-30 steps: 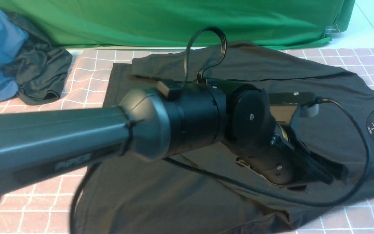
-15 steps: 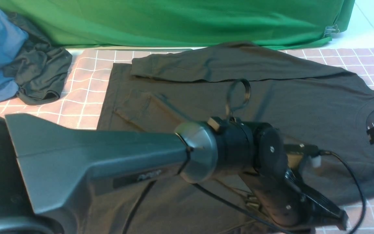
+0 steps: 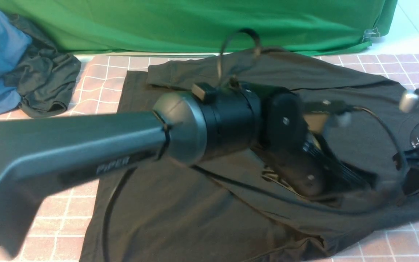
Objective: Fold a long-sleeved shirt over a pink coffee tablecloth.
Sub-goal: 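Grab the top left corner of the dark shirt with the left gripper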
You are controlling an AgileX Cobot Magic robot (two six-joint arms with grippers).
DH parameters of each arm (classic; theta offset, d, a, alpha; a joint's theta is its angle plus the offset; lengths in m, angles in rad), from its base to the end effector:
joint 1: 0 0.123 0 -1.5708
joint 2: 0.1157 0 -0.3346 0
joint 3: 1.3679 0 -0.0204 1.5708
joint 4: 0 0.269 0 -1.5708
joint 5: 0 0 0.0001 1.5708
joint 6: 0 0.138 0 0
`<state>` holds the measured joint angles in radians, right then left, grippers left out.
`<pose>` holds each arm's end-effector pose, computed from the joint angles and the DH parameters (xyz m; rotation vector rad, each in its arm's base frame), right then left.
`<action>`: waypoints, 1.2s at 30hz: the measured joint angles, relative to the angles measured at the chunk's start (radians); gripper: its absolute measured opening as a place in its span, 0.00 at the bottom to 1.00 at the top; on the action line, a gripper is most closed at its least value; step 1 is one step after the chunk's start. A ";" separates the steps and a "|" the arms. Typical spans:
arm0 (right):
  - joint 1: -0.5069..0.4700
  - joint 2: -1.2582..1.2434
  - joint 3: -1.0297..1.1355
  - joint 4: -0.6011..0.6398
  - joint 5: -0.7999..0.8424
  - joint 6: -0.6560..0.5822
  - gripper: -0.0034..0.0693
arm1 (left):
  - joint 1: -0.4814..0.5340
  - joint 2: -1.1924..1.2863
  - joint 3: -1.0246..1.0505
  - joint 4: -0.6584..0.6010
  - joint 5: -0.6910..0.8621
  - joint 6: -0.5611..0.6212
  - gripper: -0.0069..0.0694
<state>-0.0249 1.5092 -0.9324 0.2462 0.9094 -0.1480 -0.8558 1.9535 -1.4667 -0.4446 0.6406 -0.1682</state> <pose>0.2907 0.0193 0.2155 0.0174 2.9403 0.2827 0.2935 -0.3922 0.2193 0.5473 2.6959 -0.7999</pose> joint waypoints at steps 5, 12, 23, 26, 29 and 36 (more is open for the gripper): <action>0.000 0.093 0.000 0.039 -0.066 -0.011 0.09 | 0.016 0.117 0.000 -0.130 -0.018 0.083 0.12; 0.000 0.216 0.000 0.043 -0.169 -0.022 0.10 | -0.033 0.186 -0.002 -0.261 0.035 0.180 0.13; -0.064 0.231 0.000 -0.012 -0.312 -0.012 0.12 | -0.101 0.145 0.000 -0.196 0.112 0.182 0.13; -0.104 0.223 0.000 -0.015 -0.293 -0.018 0.14 | -0.085 0.067 0.000 -0.126 0.117 0.157 0.13; -0.130 0.165 0.000 -0.023 -0.222 -0.039 0.14 | -0.001 -0.073 0.000 0.029 0.124 0.025 0.13; -0.126 -0.080 0.001 0.003 -0.145 -0.041 0.14 | 0.375 -0.168 -0.096 0.143 0.154 -0.137 0.13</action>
<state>-0.1513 1.4291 -0.9315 0.2494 0.7643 -0.1887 -0.4805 1.7858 -1.5626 -0.3016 0.7943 -0.3049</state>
